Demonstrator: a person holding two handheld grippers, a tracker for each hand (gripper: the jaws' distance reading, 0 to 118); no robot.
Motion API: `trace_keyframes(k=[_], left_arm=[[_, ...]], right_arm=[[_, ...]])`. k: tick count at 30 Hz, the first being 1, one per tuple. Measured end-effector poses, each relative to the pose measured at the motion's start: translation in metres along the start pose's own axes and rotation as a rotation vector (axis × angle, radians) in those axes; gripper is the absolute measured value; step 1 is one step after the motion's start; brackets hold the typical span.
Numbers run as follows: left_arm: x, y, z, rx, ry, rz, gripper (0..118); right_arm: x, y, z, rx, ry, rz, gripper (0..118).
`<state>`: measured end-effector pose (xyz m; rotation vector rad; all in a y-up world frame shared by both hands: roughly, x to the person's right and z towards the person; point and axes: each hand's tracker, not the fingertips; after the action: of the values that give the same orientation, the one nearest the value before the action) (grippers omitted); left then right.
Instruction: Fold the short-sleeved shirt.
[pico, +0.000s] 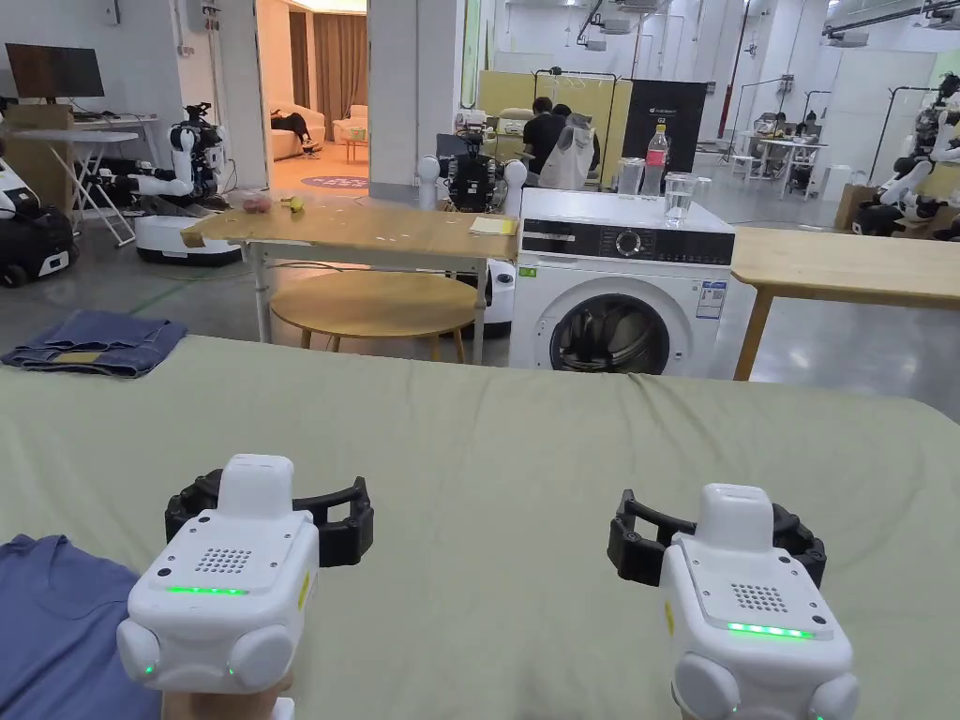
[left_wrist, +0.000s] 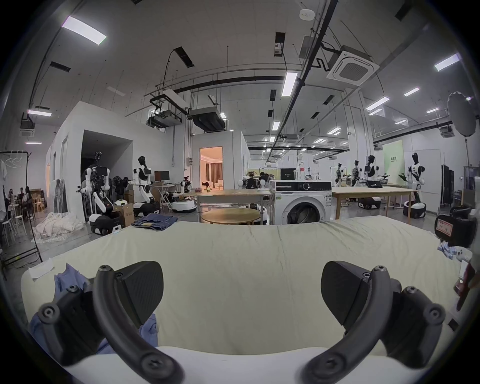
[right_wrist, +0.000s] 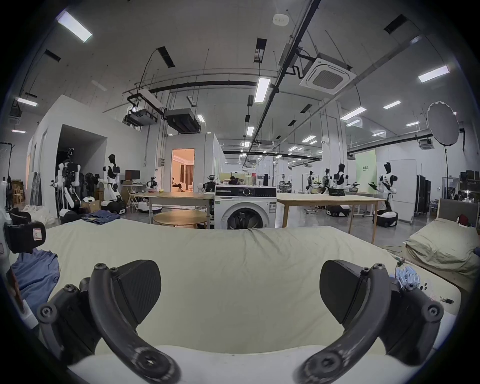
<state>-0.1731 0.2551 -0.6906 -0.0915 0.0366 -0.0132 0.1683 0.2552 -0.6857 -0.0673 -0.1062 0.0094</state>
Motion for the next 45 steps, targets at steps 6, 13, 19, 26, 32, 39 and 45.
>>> trace_keyframes(k=[6,13,19,26,32,39,45], left_arm=[[-0.0005,0.0009,0.0002,0.003,0.002,-0.005,118],[-0.0011,0.0045,0.0007,0.013,-0.004,-0.013,118],[-0.0015,0.0064,-0.0004,0.01,-0.012,-0.02,118],[-0.0004,0.0037,-0.0011,0.004,-0.018,-0.032,118],[-0.0003,0.0018,-0.0018,-0.002,-0.02,-0.013,118],[-0.0003,0.0022,-0.0011,-0.004,-0.026,-0.01,118],[-0.0014,0.0023,0.0015,-0.001,-0.017,-0.007,118]], right_arm=[[-0.0015,-0.002,0.0,-0.006,0.004,0.009,118],[-0.0046,0.0008,0.0001,0.006,0.013,0.029,118],[-0.0054,0.0016,-0.0017,-0.001,0.013,0.024,118],[-0.005,-0.0015,-0.003,-0.01,0.01,0.023,118],[-0.0042,-0.0049,-0.0032,-0.019,0.006,0.021,118],[-0.0036,-0.0034,-0.0027,-0.015,0.006,0.006,118],[-0.0051,-0.0023,-0.0015,-0.009,0.01,0.01,118]])
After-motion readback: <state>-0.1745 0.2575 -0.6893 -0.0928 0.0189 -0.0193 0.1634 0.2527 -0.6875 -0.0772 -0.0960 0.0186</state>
